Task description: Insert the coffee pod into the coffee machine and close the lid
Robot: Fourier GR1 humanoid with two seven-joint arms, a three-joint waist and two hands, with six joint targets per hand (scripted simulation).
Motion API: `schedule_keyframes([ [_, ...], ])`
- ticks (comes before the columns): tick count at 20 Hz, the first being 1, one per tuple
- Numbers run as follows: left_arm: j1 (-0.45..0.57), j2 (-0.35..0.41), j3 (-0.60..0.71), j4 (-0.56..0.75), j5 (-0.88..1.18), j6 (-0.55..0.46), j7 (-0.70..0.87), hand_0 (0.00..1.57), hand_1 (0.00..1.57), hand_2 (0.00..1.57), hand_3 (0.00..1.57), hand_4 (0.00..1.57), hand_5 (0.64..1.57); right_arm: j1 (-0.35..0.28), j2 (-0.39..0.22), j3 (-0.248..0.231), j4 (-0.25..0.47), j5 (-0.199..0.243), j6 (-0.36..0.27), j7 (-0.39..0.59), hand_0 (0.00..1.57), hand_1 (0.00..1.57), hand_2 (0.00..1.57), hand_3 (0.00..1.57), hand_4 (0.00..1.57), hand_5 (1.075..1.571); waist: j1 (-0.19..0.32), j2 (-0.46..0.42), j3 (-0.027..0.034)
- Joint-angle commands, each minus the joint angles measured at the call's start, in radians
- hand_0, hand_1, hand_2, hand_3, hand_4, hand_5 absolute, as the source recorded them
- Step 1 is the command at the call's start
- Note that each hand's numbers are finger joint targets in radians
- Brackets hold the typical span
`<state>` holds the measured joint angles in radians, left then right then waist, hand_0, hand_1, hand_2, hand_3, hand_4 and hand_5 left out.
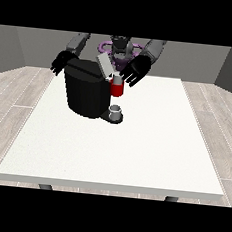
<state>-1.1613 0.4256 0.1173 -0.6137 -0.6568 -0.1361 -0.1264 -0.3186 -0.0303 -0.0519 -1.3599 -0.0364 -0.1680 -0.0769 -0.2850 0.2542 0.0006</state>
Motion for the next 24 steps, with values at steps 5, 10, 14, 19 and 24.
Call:
schedule_keyframes([
  [5,-0.017,0.026,0.019,0.034,0.008,-0.054,0.007,1.22,1.22,1.25,1.15,0.47,1.571,0.029,0.001,0.027,-0.020,0.019,0.002,0.017,0.00,0.00,0.00,0.00,0.36,1.571,-0.022,-0.001,-0.0007],
  [10,0.013,-0.007,0.001,0.015,-0.017,0.015,-0.027,1.13,1.13,1.17,1.03,0.44,1.571,-0.019,0.001,0.006,-0.022,0.006,-0.007,-0.003,0.00,0.00,0.00,0.00,0.40,1.571,0.000,0.026,-0.0007],
  [14,-0.010,-0.009,-0.013,0.011,-0.038,0.015,-0.011,1.11,1.11,1.15,0.98,0.41,1.571,-0.052,-0.005,-0.010,-0.007,0.008,-0.029,0.027,0.00,0.00,0.00,0.00,0.43,1.571,0.005,0.031,-0.0006],
  [19,0.005,0.032,-0.007,0.022,-0.041,-0.020,-0.031,1.06,1.06,1.12,0.96,0.37,1.571,-0.016,-0.045,-0.025,-0.019,-0.035,0.044,0.025,0.00,0.00,0.00,0.00,0.42,1.571,-0.012,0.006,-0.0006],
  [24,0.007,0.013,-0.008,0.006,-0.041,-0.008,-0.058,1.02,1.02,1.09,0.90,0.37,1.571,-0.001,0.002,-0.001,0.008,0.023,-0.036,-0.010,0.00,0.00,0.00,0.00,0.41,1.571,0.019,0.015,-0.0007],
])
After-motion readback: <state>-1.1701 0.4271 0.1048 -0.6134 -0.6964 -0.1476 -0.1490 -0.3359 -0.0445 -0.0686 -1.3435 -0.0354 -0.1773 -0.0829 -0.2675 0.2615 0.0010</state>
